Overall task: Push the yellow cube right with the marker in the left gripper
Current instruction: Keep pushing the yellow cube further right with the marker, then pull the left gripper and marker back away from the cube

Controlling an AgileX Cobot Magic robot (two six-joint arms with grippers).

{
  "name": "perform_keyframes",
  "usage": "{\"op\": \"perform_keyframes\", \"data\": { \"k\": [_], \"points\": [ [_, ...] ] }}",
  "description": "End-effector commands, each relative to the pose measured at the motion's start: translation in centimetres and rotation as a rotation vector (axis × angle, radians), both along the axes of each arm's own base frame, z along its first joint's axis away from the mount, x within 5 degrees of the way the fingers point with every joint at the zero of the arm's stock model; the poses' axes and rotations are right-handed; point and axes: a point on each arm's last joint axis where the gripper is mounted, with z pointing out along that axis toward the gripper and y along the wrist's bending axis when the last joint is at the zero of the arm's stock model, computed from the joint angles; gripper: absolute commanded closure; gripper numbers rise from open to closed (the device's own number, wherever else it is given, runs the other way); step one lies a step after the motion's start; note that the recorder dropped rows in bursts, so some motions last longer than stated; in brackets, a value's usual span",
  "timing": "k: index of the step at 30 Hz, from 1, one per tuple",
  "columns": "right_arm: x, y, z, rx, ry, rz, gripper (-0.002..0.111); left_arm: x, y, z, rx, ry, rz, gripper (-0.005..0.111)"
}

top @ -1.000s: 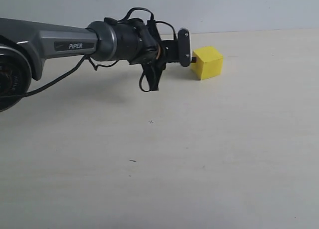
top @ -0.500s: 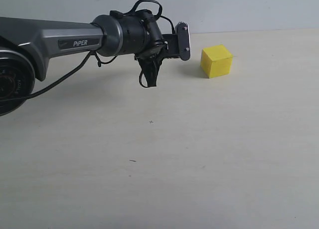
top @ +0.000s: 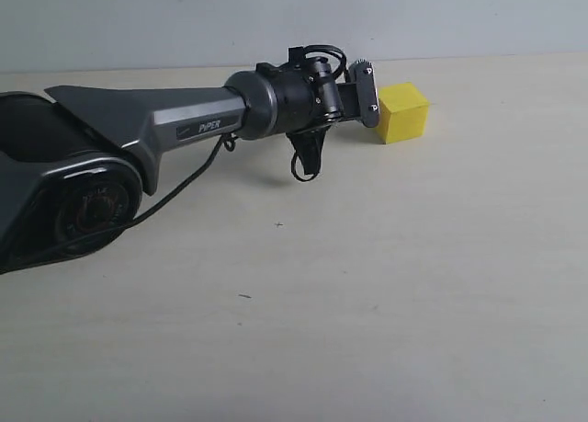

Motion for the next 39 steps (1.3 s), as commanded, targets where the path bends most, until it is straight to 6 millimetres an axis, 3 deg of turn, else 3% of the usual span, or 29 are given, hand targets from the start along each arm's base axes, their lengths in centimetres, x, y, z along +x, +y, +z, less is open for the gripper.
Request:
{"op": "perform_keyframes", "data": {
  "k": [1, 3, 6, 12, 16, 26, 35, 39],
  "points": [
    [0.0, 0.0, -0.1, -0.001, -0.004, -0.004, 0.108, 0.4, 0.4, 0.5, -0.006, -0.036, 0.054, 0.107],
    [0.0, 0.0, -0.1, -0.001, -0.004, 0.005, 0.108, 1.4, 1.6, 0.7, 0.011, -0.062, 0.081, 0.107],
    [0.0, 0.1, -0.1, -0.001, -0.004, 0.021, 0.108, 3.2, 3.6, 0.5, 0.093, -0.048, -0.038, 0.107],
    [0.0, 0.1, -0.1, -0.001, -0.004, 0.021, 0.108, 4.3, 3.5, 0.7, 0.047, -0.080, -0.233, 0.107],
    [0.0, 0.1, -0.1, -0.001, -0.004, 0.021, 0.108, 4.5, 3.6, 0.1, 0.181, -0.090, -0.394, 0.107],
    [0.0, 0.1, -0.1, -0.001, -0.004, 0.021, 0.108, 5.0, 3.5, 0.4, 0.167, -0.134, -0.505, 0.107],
    [0.0, 0.1, 0.0, -0.003, -0.015, 0.021, 0.108, 6.1, 3.9, 0.6, 0.167, -0.270, -0.605, 0.107],
    [0.0, 0.1, -0.1, -0.002, -0.006, 0.021, 0.108, 6.9, 3.9, 0.3, 0.091, -0.401, -0.658, 0.107]
  ]
}}
